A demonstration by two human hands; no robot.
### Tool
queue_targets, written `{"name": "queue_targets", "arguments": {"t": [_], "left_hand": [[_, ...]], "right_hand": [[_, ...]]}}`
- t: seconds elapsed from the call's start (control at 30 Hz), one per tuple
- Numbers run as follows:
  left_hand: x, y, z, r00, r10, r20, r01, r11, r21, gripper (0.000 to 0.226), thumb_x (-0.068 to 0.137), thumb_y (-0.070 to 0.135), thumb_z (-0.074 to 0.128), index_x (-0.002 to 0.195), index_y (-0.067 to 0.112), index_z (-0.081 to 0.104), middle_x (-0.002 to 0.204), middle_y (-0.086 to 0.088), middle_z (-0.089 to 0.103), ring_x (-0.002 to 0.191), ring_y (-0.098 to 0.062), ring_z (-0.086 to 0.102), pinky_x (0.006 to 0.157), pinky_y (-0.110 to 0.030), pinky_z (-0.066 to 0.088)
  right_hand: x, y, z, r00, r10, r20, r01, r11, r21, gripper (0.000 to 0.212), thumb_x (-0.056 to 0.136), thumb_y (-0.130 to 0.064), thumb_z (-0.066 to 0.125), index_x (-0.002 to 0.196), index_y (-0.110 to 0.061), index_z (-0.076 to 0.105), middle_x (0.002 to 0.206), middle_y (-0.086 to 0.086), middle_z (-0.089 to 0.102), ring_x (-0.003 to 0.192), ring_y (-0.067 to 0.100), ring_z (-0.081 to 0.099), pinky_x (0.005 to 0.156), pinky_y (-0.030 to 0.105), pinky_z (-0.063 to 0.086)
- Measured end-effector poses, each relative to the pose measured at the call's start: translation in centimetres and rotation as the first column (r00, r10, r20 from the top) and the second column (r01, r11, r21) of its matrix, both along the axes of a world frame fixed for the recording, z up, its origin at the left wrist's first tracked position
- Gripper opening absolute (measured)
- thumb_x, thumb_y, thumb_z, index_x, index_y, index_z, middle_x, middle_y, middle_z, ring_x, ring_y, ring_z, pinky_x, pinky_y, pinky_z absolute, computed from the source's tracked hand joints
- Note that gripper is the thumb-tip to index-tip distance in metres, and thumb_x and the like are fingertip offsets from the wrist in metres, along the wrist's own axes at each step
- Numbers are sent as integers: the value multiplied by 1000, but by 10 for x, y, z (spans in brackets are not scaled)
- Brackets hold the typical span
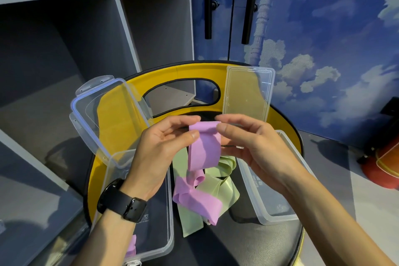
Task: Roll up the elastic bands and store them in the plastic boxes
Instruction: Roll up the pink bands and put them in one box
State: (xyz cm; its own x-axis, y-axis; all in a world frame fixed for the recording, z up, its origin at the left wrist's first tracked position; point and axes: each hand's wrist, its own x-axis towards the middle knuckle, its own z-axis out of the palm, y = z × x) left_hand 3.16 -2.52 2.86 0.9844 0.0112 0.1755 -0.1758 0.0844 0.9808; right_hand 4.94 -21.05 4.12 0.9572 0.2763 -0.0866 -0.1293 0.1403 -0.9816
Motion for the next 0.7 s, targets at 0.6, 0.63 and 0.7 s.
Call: {"name": "queue_targets", "arguments": {"t": [0.6, 0.63, 0.7], "left_hand": [[1, -2, -1, 995, -18, -95, 17, 1000, -3, 22, 80, 13, 66, 101, 21, 69, 99, -2, 75, 90, -13, 70, 69, -20, 55], [1, -2, -1, 996, -17, -92, 16, 1000, -10, 22, 82, 7, 65, 98, 22, 71, 99, -2, 75, 91, -14, 70, 71, -21, 56], [2, -1, -2, 997, -18, -81, 17, 1000, -12, 26, 84, 1, 63, 92, 23, 74, 102, -4, 74, 94, -16, 69, 76, -23, 56]], "right_hand": [[0, -1, -2, 999, -42, 33, 41, 999, 29, 27, 82, 7, 66, 105, -7, 68, 98, 13, 75, 87, 23, 70, 84, 40, 57], [1, 0, -2, 999, -31, 14, 31, 999, 44, 30, 82, 5, 67, 109, -8, 66, 99, 12, 75, 87, 23, 70, 84, 40, 57], [1, 0, -2, 1000, -15, -14, 16, 999, 30, 28, 83, -6, 69, 111, -10, 66, 96, 8, 75, 84, 21, 70, 80, 37, 59]]}}
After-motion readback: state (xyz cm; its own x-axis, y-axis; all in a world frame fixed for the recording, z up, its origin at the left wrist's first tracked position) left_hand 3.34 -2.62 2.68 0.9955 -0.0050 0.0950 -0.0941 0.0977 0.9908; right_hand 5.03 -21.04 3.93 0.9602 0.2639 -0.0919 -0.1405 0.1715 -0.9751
